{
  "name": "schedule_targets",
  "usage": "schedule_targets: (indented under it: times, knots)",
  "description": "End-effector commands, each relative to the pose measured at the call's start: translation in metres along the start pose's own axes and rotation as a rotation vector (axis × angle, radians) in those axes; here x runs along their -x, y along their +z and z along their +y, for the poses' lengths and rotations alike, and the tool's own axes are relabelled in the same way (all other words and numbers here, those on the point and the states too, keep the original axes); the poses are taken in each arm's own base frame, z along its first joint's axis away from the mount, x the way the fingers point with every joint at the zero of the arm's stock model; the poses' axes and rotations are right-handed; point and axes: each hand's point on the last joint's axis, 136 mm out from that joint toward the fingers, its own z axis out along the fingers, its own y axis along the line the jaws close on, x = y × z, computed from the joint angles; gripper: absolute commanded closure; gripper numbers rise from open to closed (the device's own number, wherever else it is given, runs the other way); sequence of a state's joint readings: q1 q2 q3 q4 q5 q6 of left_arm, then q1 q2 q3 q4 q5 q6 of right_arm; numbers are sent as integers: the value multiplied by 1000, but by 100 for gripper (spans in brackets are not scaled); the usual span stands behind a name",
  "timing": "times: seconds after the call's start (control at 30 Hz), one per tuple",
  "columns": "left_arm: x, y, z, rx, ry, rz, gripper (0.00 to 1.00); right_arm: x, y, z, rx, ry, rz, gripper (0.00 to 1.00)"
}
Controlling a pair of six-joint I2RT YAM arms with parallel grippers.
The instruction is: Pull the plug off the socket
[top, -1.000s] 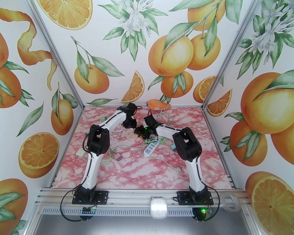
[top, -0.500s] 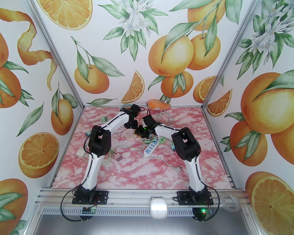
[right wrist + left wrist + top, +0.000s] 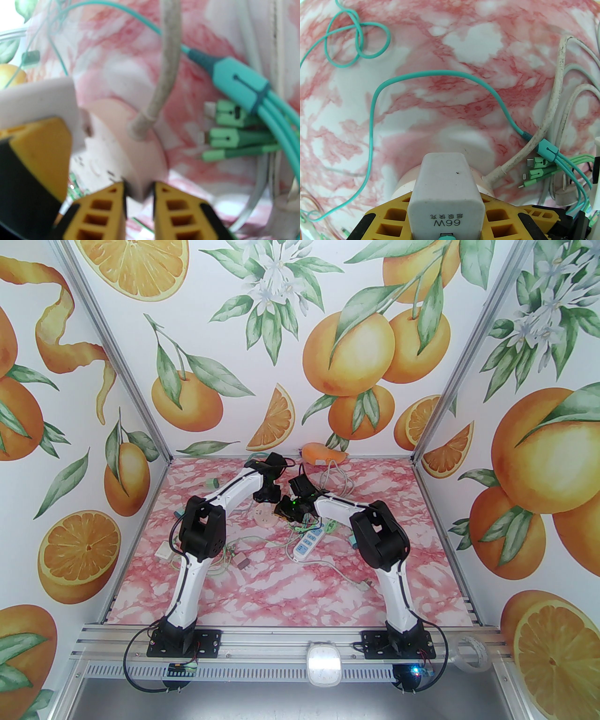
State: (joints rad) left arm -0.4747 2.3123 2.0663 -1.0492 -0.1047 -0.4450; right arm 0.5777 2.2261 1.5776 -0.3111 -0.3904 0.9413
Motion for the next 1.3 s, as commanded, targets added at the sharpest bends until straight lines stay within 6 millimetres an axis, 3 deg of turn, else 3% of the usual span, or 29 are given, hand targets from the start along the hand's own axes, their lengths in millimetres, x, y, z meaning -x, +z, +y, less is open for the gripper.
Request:
schedule_targets:
  times: [0.0, 0.07, 0.3, 0.57, 0.67, 0.8, 0.87, 0.9, 0.93, 1.13, 1.27]
  knots:
    - [-5, -30, -26, -173, -67, 54, 100, -61, 41, -96, -303, 69, 150, 78]
    - [0, -47, -16, -131, -45, 15, 100, -61, 41, -96, -310, 74, 150, 78]
    - [8, -60, 10, -96, -54, -4, 100, -47, 33, -77, -271, 53, 115, 77]
    - [35, -65, 61, -89, -94, -72, 99, -16, 6, -20, -149, -44, 34, 62]
    - [43, -57, 83, -108, -130, -82, 97, -7, -9, 1, -100, -82, 3, 54]
    - [52, -43, 101, -215, -198, -103, 95, 10, -37, 48, 7, -147, -60, 38]
    - [55, -34, 108, -284, -248, -115, 94, 16, -54, 64, 37, -170, -93, 27]
    - [57, -31, 110, -320, -274, -120, 93, 18, -61, 71, 52, -180, -105, 8]
    - [60, -27, 112, -370, -306, -127, 92, 19, -69, 78, 67, -191, -118, 0]
    - [67, -3, 114, -526, -411, -152, 86, 22, -108, 103, 125, -226, -169, 0]
    - [65, 12, 111, -563, -437, -132, 80, 19, -127, 108, 131, -248, -192, 0]
